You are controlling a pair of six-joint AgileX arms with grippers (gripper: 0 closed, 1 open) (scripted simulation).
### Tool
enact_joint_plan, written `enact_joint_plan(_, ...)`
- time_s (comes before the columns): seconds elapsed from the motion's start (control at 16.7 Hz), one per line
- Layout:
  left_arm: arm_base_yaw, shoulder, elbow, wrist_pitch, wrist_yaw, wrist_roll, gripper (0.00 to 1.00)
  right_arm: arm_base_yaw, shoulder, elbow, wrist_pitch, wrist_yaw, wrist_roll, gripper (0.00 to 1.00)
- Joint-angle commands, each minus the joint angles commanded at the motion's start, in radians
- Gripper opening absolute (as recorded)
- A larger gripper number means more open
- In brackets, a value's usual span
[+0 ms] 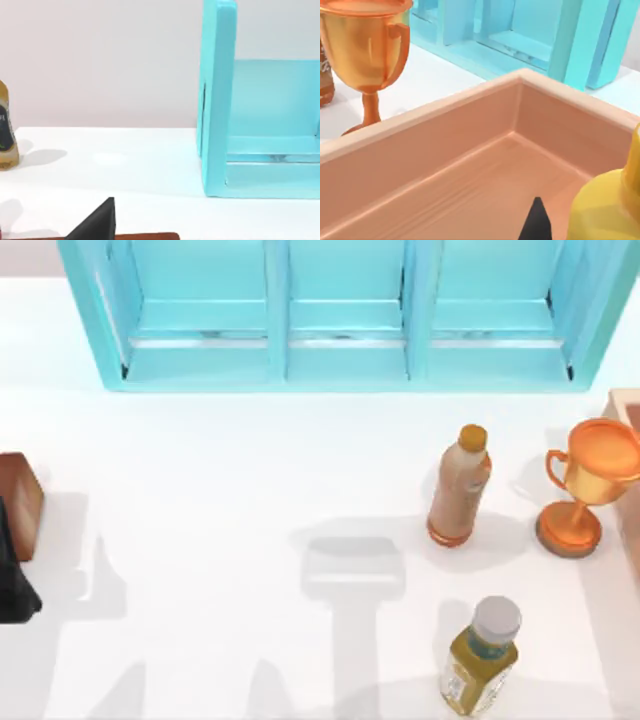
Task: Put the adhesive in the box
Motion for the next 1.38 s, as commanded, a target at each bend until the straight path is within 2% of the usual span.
enact_joint_plan(0.6,0.000,0.000,0.000,0.000,0.000,0.000,1.00,0.097,-0.144,-0.183,0.736,-0.064,0.665,0.00)
enact_joint_plan(0.9,0.000,0.000,0.000,0.000,0.000,0.000,1.00,0.155,-0.157,-0.275,1.004,-0.088,0.948,0.00)
enact_joint_plan(1.08,0.000,0.000,0.000,0.000,0.000,0.000,1.00,0.178,-0.153,-0.309,1.082,-0.093,1.039,0.00)
enact_joint_plan(1.38,0.000,0.000,0.000,0.000,0.000,0.000,1.00,0.181,-0.152,-0.314,1.092,-0.094,1.050,0.00)
